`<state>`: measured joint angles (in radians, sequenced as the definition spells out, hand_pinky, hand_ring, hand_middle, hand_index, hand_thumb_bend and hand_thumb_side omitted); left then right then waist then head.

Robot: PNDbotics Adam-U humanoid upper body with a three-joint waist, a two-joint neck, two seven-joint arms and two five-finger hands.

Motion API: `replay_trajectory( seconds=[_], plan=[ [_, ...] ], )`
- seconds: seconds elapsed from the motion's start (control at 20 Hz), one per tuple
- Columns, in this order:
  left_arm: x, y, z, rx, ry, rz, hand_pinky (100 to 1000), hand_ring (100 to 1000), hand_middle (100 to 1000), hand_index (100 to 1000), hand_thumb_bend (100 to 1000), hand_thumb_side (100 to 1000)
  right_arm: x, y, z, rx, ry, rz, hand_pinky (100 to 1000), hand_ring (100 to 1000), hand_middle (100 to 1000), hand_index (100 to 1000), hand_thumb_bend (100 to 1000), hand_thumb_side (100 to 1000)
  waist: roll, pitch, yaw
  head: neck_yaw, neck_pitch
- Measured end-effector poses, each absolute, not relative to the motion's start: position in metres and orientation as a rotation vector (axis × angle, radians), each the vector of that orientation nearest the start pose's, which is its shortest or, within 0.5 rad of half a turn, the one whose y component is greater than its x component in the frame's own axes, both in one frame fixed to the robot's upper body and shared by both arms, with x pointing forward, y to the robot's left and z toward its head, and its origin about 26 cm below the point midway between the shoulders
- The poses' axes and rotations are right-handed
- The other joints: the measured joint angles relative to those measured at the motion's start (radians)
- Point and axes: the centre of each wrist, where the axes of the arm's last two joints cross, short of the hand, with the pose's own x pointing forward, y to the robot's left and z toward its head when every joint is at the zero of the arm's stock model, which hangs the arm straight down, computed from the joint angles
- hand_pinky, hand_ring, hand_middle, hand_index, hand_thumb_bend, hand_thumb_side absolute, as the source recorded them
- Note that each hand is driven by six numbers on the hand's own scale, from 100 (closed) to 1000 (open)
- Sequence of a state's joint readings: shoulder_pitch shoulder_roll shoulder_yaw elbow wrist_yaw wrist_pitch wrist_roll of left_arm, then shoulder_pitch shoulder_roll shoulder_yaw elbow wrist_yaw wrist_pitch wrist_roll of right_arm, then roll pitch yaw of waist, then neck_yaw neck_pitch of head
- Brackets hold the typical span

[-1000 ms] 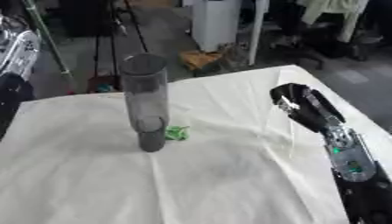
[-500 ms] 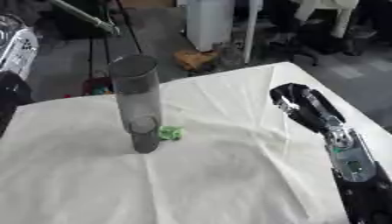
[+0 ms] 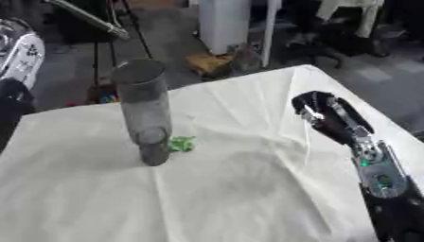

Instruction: Arrange flowers into the vase.

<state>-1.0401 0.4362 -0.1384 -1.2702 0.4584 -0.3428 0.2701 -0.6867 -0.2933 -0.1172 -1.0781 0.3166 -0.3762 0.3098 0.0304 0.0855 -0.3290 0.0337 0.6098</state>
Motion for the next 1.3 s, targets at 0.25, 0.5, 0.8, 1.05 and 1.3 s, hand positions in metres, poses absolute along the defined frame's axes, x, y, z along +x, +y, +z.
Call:
replay_trajectory(
  seconds=[0.25,0.5,0.8,1.05,1.3],
  plan=[
    [0.4433,0.2196,0.3138,-0.275,-2.514,0.042,100,100,100,100,810,814,0.4411,-0.2978,0.118,-0.258,-1.956,0.817,633,644,531,728,363,774,0.003,-0.007,0.008,-0.006,0.001],
    [0.4432,0.2198,0.3133,-0.318,-2.493,0.048,100,100,100,100,808,815,0.4403,-0.2982,0.1172,-0.258,-1.954,0.817,633,644,531,728,363,775,0.003,-0.011,0.009,-0.01,0.003],
    [0.4433,0.2221,0.3106,-0.336,-2.457,0.025,100,100,100,100,806,816,0.4395,-0.2987,0.116,-0.258,-1.951,0.816,633,644,531,728,362,774,0.003,-0.012,0.013,-0.014,0.004],
    [0.4434,0.2214,0.3093,-0.356,-2.436,0.016,100,100,100,100,800,811,0.4395,-0.2988,0.116,-0.258,-1.951,0.816,633,644,531,728,362,774,0.004,-0.013,0.014,-0.016,0.004],
    [0.4434,0.2214,0.3091,-0.362,-2.429,0.013,100,100,100,100,796,807,0.4394,-0.2989,0.1158,-0.258,-1.95,0.816,633,644,531,728,362,775,0.004,-0.016,0.015,-0.017,0.004]
  ],
)
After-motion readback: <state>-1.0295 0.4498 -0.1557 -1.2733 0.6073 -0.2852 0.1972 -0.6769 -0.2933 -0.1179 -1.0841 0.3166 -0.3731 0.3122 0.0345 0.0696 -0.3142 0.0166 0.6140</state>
